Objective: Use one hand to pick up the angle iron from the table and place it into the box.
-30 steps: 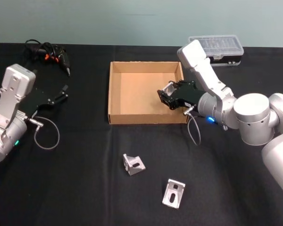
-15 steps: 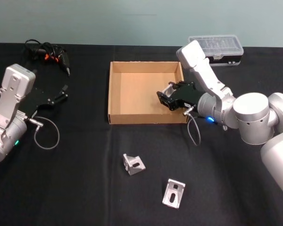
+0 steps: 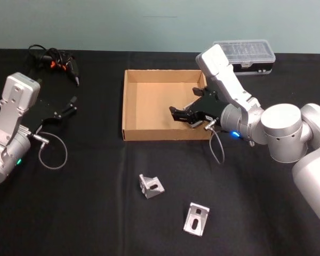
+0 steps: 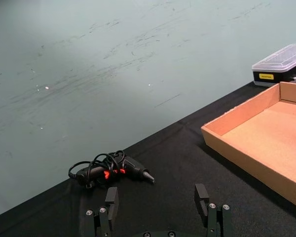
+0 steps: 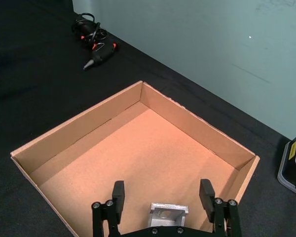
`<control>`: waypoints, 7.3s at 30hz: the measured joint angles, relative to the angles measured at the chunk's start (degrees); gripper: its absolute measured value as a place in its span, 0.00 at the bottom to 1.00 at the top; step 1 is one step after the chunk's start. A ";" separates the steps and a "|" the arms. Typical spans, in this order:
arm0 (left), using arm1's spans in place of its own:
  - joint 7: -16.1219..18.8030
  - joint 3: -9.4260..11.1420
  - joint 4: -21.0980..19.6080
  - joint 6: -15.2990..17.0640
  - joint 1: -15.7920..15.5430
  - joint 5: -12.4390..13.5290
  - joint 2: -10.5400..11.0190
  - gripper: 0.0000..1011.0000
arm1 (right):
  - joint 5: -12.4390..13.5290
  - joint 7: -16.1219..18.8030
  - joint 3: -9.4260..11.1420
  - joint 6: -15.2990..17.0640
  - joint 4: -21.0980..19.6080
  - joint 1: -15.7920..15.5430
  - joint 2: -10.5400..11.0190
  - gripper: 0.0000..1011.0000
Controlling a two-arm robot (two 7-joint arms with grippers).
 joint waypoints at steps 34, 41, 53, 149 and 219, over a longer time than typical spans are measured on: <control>0.00 0.00 0.00 0.00 0.00 0.00 0.00 1.00 | 6.01 4.67 7.04 -4.37 -28.66 -14.79 13.93 0.99; 0.00 0.00 0.00 0.00 0.00 0.00 0.00 1.00 | 11.43 6.50 10.77 -4.02 -37.28 -21.80 19.01 0.99; 0.00 0.00 0.00 0.00 0.00 0.00 0.00 1.00 | 18.13 9.68 15.46 -1.52 -45.97 -29.84 26.67 0.99; 0.00 0.00 0.00 0.00 0.00 0.00 0.00 1.00 | 18.55 12.63 -7.92 4.96 -35.69 -20.60 32.63 0.92; 0.00 0.00 0.00 0.00 0.00 0.00 0.00 1.00 | 22.99 3.56 7.37 0.11 -47.17 -23.56 34.17 0.08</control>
